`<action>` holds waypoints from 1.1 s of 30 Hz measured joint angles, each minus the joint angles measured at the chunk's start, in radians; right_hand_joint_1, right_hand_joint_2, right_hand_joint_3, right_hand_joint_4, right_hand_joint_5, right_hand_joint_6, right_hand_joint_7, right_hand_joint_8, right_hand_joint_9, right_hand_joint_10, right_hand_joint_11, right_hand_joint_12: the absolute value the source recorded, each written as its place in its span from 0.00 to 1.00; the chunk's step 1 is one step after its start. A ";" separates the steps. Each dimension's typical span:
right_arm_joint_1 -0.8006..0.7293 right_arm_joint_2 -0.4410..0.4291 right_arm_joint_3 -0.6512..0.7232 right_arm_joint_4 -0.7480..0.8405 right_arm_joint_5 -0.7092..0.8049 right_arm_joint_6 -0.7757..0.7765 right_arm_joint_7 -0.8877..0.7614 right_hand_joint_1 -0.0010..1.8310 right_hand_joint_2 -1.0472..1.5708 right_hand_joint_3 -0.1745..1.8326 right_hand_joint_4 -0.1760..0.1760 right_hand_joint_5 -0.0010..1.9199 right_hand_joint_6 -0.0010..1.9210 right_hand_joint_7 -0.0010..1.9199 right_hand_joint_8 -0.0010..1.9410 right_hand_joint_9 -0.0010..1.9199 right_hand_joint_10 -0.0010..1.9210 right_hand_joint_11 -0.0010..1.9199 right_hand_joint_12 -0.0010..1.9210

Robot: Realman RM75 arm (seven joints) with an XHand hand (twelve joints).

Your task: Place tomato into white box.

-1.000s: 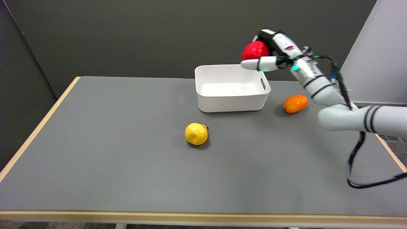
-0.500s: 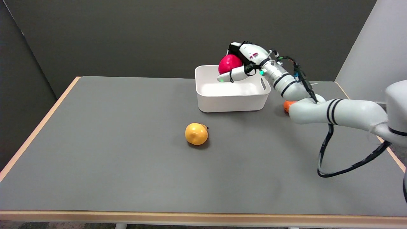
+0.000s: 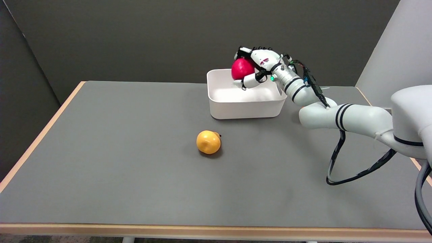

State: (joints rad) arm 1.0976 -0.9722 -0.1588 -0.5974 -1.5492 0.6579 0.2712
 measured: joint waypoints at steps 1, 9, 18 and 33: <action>-0.001 -0.002 0.002 0.004 0.000 -0.002 -0.003 0.27 0.64 0.60 0.82 0.03 0.12 0.04 0.09 0.07 0.28 0.09 0.55; -0.008 -0.007 0.017 0.013 -0.002 -0.014 -0.015 0.17 0.63 0.58 0.81 0.00 0.08 0.00 0.02 0.01 0.20 0.03 0.51; -0.025 0.004 0.057 -0.014 0.001 -0.019 -0.020 0.16 0.62 0.57 0.81 0.00 0.10 0.00 0.03 0.01 0.20 0.03 0.51; -0.119 0.147 0.131 -0.215 0.128 0.126 0.155 0.15 0.64 0.60 0.77 0.01 0.09 0.00 0.08 0.01 0.21 0.02 0.46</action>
State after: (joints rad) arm 0.9789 -0.8250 -0.0275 -0.8123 -1.4211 0.7838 0.4267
